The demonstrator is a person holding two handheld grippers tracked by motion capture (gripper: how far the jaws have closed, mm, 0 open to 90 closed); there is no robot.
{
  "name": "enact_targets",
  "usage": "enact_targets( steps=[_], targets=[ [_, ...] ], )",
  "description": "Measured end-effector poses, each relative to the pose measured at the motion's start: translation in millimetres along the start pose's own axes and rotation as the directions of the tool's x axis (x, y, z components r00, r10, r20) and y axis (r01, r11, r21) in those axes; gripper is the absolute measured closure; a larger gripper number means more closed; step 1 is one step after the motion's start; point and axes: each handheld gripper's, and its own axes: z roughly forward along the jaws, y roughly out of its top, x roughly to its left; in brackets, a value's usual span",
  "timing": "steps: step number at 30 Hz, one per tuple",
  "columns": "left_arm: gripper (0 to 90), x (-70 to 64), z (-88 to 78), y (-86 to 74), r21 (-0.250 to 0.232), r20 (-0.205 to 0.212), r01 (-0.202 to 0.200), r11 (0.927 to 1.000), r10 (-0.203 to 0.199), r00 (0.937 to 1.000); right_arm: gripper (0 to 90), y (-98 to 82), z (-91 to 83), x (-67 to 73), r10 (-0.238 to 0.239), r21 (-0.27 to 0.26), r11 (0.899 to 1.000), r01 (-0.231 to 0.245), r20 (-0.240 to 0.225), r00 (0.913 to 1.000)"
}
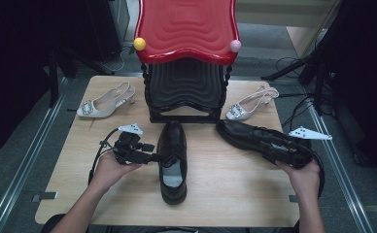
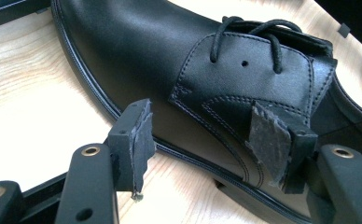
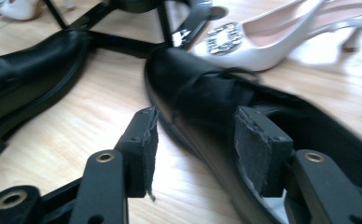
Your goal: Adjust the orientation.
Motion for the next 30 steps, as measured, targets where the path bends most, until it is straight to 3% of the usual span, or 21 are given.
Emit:
enact_targets(
  steps=[2,8,17,20,25,30],
  targets=[
    [40.0,-0.1,-0.2,-1.3,-0.001,-0.005,0.009,1.0000,-0.009,0.9999,51.0,-0.5,-1.2,-5.0,0.012,0.019,1.000,-0.013,0.024,0.9996],
    [39.9,0.4,-1.5,-3.6,0.001,-0.013,0.012,0.9999,-0.012,0.9998,53.6,-6.9,17.2,-8.1,0.034,0.100,0.994,-0.035,0.005,0.9994],
    [40.0,0.6,-3.7,-7.5,-0.006,-0.020,0.022,0.9997,-0.022,0.9996,56.0,-7.2,41.6,-7.4,0.032,0.153,0.988,-0.028,-0.027,0.9991],
    [40.0,0.1,-4.4,-9.3,-0.003,-0.017,0.023,0.9997,-0.023,0.9996,60.2,-5.8,44.8,-7.1,0.043,0.162,0.986,-0.041,-0.011,0.9990],
    [40.0,-0.3,-5.7,-12.3,-0.007,-0.024,0.032,0.9995,-0.032,0.9992,70.3,-4.7,45.3,-11.5,0.100,0.170,0.981,-0.089,-0.054,0.9935],
    [40.0,-0.4,-8.1,-14.2,-0.017,-0.024,0.038,0.9991,-0.038,0.9990,80.5,-2.1,45.0,-14.9,0.147,0.207,0.971,-0.121,-0.120,0.9817]
  ],
)
